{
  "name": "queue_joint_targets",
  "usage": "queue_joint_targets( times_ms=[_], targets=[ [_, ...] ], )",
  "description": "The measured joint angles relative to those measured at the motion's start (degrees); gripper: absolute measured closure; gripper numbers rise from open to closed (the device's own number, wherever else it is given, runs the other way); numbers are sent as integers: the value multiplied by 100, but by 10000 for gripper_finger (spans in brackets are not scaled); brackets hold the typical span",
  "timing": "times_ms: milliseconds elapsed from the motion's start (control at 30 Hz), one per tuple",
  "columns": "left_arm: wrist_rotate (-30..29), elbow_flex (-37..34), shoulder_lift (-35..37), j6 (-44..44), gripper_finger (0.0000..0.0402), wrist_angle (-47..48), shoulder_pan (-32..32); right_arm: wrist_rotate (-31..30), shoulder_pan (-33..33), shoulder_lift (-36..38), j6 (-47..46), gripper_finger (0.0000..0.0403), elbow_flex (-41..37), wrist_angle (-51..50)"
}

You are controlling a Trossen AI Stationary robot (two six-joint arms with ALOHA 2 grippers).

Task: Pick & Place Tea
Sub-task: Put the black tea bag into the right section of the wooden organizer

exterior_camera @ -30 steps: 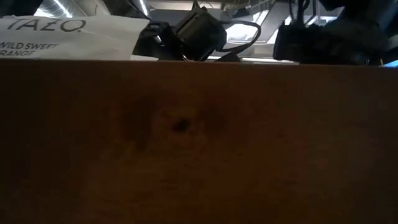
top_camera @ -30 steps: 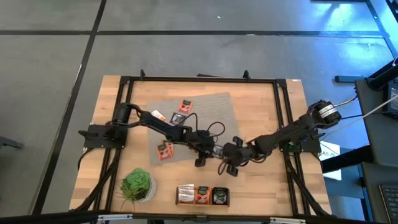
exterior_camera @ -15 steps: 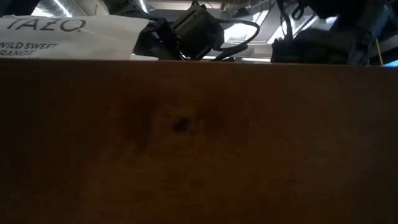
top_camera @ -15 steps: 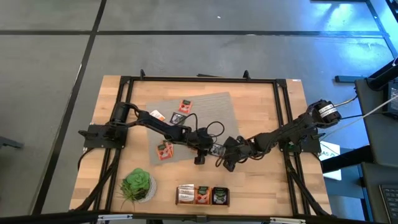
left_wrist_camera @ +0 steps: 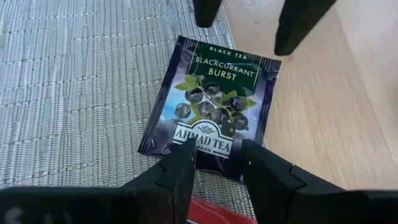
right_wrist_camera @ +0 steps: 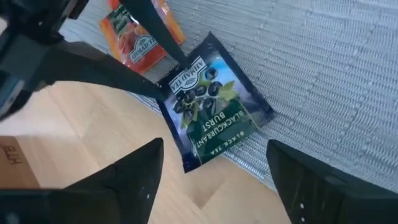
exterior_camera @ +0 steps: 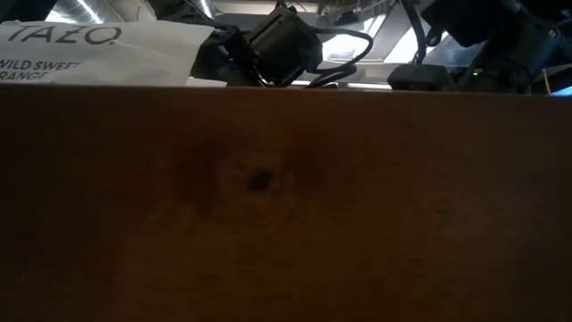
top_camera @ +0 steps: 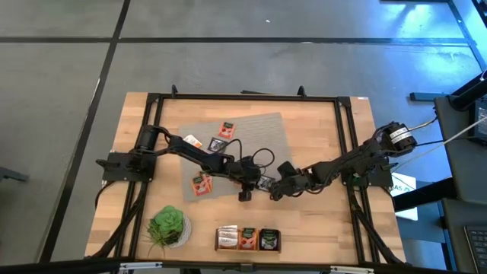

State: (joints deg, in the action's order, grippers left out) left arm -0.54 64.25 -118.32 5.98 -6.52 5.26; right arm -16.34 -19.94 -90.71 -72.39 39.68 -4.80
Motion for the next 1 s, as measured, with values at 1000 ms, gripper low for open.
queue_joint_targets(
  times_ms=[1000],
  targets=[
    [-2,-13,-72,77,274,-181,70,31,66,-593,-213,279,-2,928]
  ],
)
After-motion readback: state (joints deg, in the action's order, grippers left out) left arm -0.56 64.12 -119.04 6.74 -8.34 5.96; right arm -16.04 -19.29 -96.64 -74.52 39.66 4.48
